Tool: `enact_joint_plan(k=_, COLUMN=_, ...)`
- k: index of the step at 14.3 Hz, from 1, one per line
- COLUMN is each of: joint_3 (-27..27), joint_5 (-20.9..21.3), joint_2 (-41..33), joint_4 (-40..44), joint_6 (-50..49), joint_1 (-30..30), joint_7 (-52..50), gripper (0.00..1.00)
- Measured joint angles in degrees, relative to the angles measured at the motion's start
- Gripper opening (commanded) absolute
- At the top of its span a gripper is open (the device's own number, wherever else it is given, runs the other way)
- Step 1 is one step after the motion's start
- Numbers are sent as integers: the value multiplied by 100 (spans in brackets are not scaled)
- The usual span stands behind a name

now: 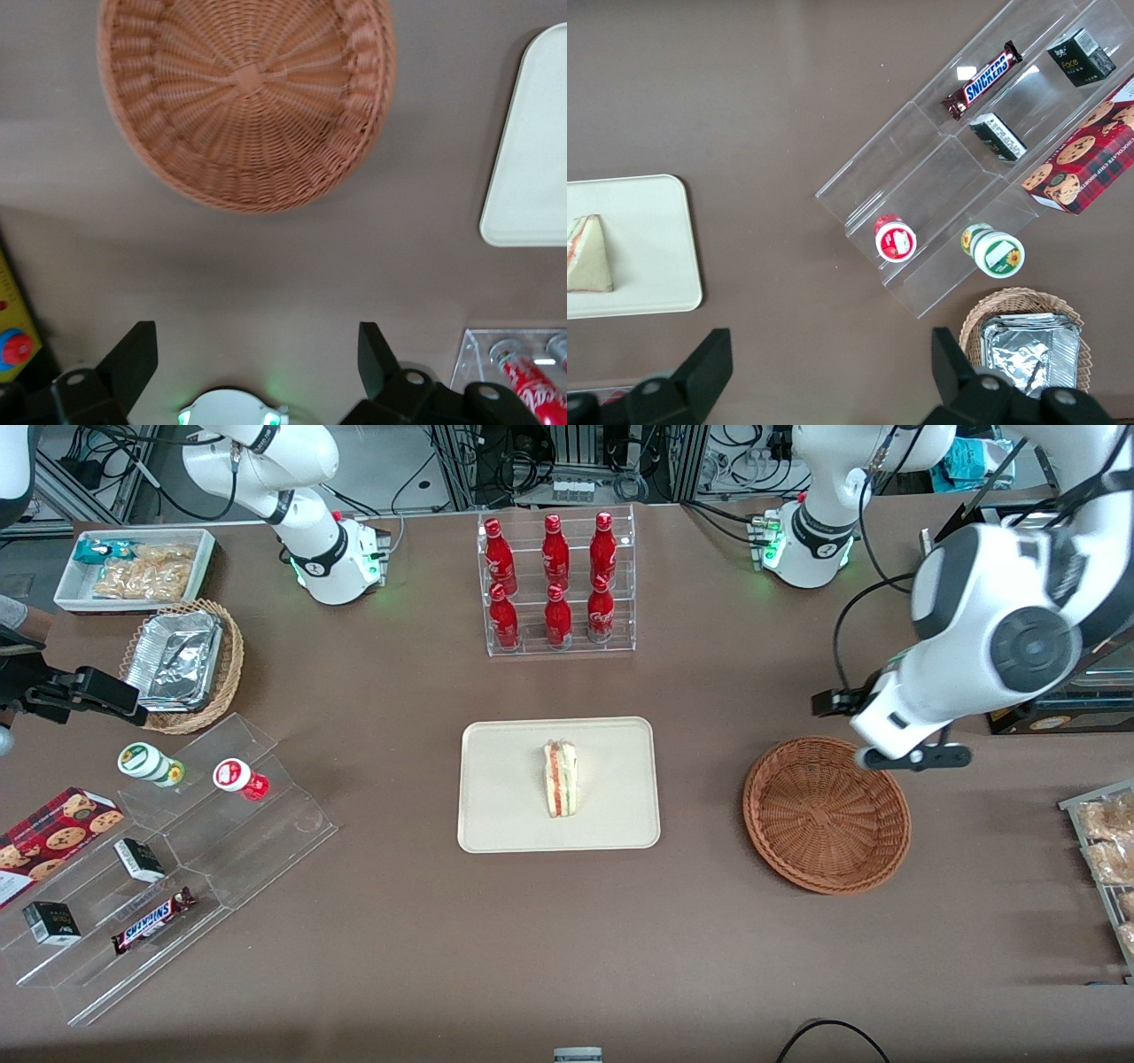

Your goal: Place sandwich from basket to tray

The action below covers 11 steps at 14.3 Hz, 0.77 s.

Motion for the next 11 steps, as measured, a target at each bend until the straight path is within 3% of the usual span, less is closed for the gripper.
enact_joint_plan(k=5, joint_3=-426, joint_5=70, joint_2=-558, joint_4=252, joint_6=-446, joint_1=1066, joint_7=608, gripper=100)
enact_joint_plan(k=8, joint_3=-450, joint_5=422, joint_2=-677, joint_4=545, joint_6=-451, joint_1=1123, joint_7=616, gripper=100)
enact_joint_plan(k=11, joint_3=-450, joint_5=375, joint_2=-700, joint_4=807, joint_6=-451, joint_1=1125, joint_7=614, gripper=100)
